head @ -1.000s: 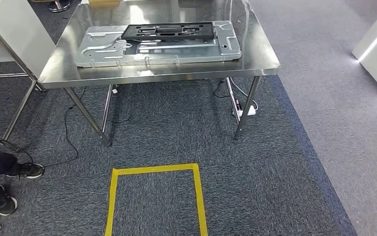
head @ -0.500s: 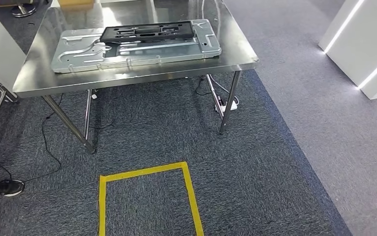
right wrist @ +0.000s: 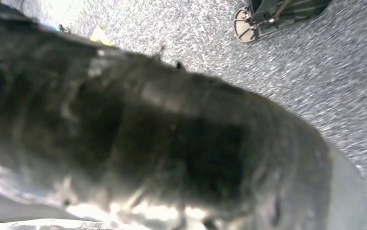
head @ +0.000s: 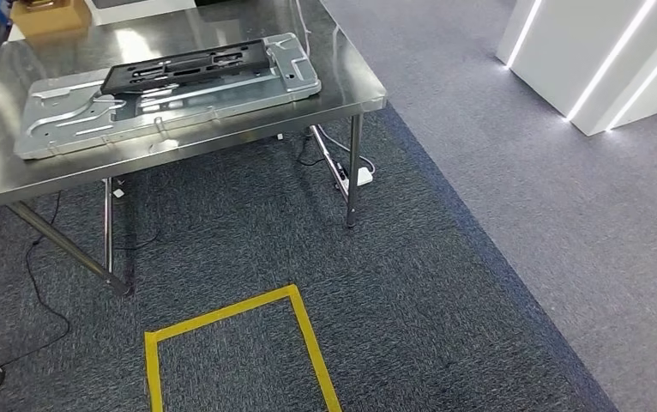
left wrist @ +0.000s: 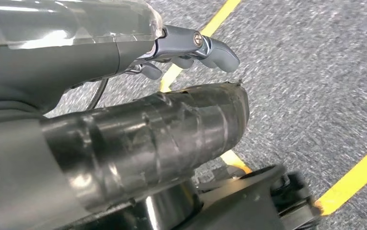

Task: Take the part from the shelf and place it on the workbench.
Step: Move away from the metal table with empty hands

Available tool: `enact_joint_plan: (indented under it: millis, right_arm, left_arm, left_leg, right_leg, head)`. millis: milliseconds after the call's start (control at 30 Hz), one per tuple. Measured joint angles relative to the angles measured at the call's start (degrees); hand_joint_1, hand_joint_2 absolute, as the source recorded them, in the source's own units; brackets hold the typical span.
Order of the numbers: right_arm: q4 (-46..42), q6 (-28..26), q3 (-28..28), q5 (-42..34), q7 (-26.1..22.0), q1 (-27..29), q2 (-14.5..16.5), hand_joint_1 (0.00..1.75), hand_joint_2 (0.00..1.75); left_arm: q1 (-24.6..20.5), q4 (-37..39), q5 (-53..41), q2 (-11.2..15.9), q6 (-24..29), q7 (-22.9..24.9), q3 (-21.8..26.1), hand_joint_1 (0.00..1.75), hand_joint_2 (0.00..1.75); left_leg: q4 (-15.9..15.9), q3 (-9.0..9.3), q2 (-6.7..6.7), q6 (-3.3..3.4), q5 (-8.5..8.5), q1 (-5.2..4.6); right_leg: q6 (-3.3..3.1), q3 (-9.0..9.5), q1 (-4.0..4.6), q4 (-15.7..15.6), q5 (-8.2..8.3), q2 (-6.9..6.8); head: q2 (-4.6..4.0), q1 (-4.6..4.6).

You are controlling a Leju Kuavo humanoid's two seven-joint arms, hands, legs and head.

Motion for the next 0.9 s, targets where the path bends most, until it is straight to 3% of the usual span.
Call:
enact_joint_plan:
  millis: [67, 100, 200, 267, 300, 367, 433, 467, 500, 567, 633, 667, 767, 800, 833, 900]
  right_arm:
    - [0.0, 0.0, 0.0, 0.4, 0.4, 0.0, 0.0, 0.0, 0.0]
    - [0.1, 0.0, 0.0, 0.5, 0.6, 0.0, 0.0, 0.0, 0.0]
    - [0.1, 0.0, 0.0, 0.7, 0.7, -0.1, 0.1, 0.0, 0.0]
    - [0.2, 0.1, 0.0, 1.3, 1.1, 0.0, 0.2, 0.0, 0.0]
    - [0.3, 0.1, 0.1, 1.7, 1.2, 0.1, 0.2, 0.0, 0.0]
    - [0.3, 0.2, 0.1, 2.4, 1.1, 0.3, 0.3, 0.0, 0.0]
    - [0.3, 0.4, 0.2, 2.6, 1.1, 0.2, 0.3, 0.0, 0.0]
    - [0.3, 0.5, 0.2, 2.7, 1.1, 0.2, 0.3, 0.0, 0.0]
    - [0.4, 0.7, 0.3, 2.9, 1.1, 0.3, 0.3, 0.0, 0.0]
    - [0.4, 0.9, 0.4, 3.3, 1.2, 0.4, 0.3, 0.0, 0.0]
    - [0.4, 1.0, 0.6, 3.7, 1.2, 0.2, 0.3, 0.0, 0.0]
    - [0.4, 1.0, 0.6, 3.8, 1.3, 0.2, 0.3, 0.0, 0.0]
    - [0.4, 1.0, 0.7, 4.1, 1.7, 0.2, 0.3, 0.0, 0.0]
    - [0.4, 1.0, 0.7, 4.2, 1.8, 0.3, 0.3, 0.0, 0.0]
    - [0.4, 1.0, 0.7, 4.3, 1.9, 0.3, 0.3, 0.0, 0.0]
    - [0.4, 1.0, 0.7, 4.5, 2.2, 0.2, 0.3, 0.0, 0.0]
  left_arm:
    - [0.0, 0.0, 0.0, 0.0, 0.0, 0.0, 0.0, 0.0, 0.0]
    - [0.0, 0.0, 0.0, 0.0, 0.0, 0.1, 0.0, 0.0, 0.0]
    - [0.0, 0.0, 0.0, 0.0, 0.0, 0.1, 0.1, 0.0, 0.0]
    - [-0.1, 0.0, 0.0, 0.0, 0.0, 0.1, 0.1, 0.0, 0.0]
    - [-0.2, 0.0, 0.0, 0.0, 0.0, 0.2, 0.1, 0.0, 0.0]
    - [-0.1, 0.0, 0.0, -0.1, 0.1, 0.2, 0.1, 0.0, 0.0]
    - [0.1, 0.0, 0.0, -0.1, 0.1, 0.3, 0.1, 0.0, 0.0]
    - [0.2, 0.0, 0.0, 0.0, 0.1, 0.3, 0.2, 0.0, 0.0]
    - [0.2, 0.0, 0.0, 0.0, 0.1, 0.3, 0.2, 0.0, 0.0]
    - [0.1, 0.0, 0.1, -0.1, 0.1, 0.3, 0.2, 0.0, 0.0]
    - [0.1, 0.0, 0.2, -0.1, 0.1, 0.3, 0.2, 0.0, 0.0]
    - [0.1, 0.0, 0.2, -0.2, 0.1, 0.4, 0.2, 0.0, 0.0]
    - [-0.1, 0.0, 0.1, -0.2, 0.1, 0.7, 0.2, 0.0, 0.0]
    - [-0.2, 0.0, 0.1, -0.2, 0.1, 0.8, 0.2, 0.0, 0.0]
    - [-0.2, 0.0, 0.1, -0.2, 0.1, 0.8, 0.2, 0.0, 0.0]
    - [-0.2, 0.0, 0.0, -0.2, 0.2, 0.9, 0.2, 0.0, 0.0]
  left_leg:
    - [-6.4, 2.91, -1.28, 0.32, 3.58, 0.05]
    - [-8.1, 3.7, -1.83, 0.41, 4.42, 0.07]
    - [-9.4, 4.2, -3.05, 0.55, 4.55, 0.07]
    - [-11.1, 4.73, -3.28, 1.24, 4.7, -0.01]
    - [-12.0, 5.0, -2.75, 1.88, 4.93, -0.03]
    - [-12.9, 5.24, -0.28, 3.0, 5.68, -0.09]
    - [-12.8, 5.04, 1.47, 3.16, 5.65, -0.27]
    - [-12.8, 4.99, 2.31, 3.13, 5.59, -0.32]
    - [-12.7, 4.98, 3.08, 3.06, 5.5, -0.32]
    - [-12.5, 5.12, 4.31, 2.69, 5.18, -0.31]
    - [-12.0, 5.12, 5.3, 1.99, 4.61, -0.59]
    - [-11.8, 5.16, 5.76, 1.61, 4.35, -0.74]
    - [-11.8, 5.72, 6.89, 0.97, 4.12, -0.67]
    - [-11.6, 5.79, 6.6, 0.71, 3.85, -0.49]
    - [-10.7, 5.46, 5.48, 0.46, 3.06, -0.33]
    - [-5.7, 3.3, 2.43, -0.03, -0.22, -0.02]
  right_leg:
    - [0.05, 0.03, -0.02, 0.1, 0.02, 1.06]
    - [0.08, 0.04, -0.03, 0.1, 0.03, 1.3]
    - [0.2, -0.06, 0.01, 0.2, 0.05, 1.54]
    - [1.05, -0.56, 0.0, 0.5, 0.06, 1.81]
    - [1.6, -1.22, 0.04, 1.5, -0.58, 1.12]
    - [2.47, -3.89, -0.03, 6.7, -3.74, -1.29]
    - [2.87, -7.06, -0.22, 13.5, -6.96, -2.5]
    - [3.04, -7.71, -0.35, 15.1, -7.21, -2.73]
    - [3.18, -7.27, -0.49, 14.7, -6.4, -2.97]
    - [3.31, -3.5, -0.69, 8.2, -2.99, -4.57]
    - [2.86, -0.14, -0.42, 2.0, -0.99, -6.75]
    - [2.45, 0.49, -0.25, 0.6, -0.83, -7.29]
    - [1.47, 0.29, 0.09, 0.5, -0.96, -6.15]
    - [1.18, 0.29, 0.07, 0.3, -0.84, -5.74]
    - [0.87, 0.3, -0.01, 0.2, -0.67, -5.32]
    - [0.14, 0.22, -0.12, -0.1, -0.31, -4.14]
  head:
    - [0.0, 0.01]
    - [0.0, 0.01]
    - [0.0, 0.01]
    - [0.0, 0.02]
    - [0.0, 0.1]
    - [0.0, 0.26]
    - [0.0, 0.32]
    - [0.0, 0.33]
    - [0.0, 0.32]
    - [0.0, 0.34]
    - [0.0, 0.28]
    - [0.0, 0.22]
    - [0.0, 0.11]
    - [0.0, 0.11]
    - [0.0, 0.1]
    - [0.0, 0.07]
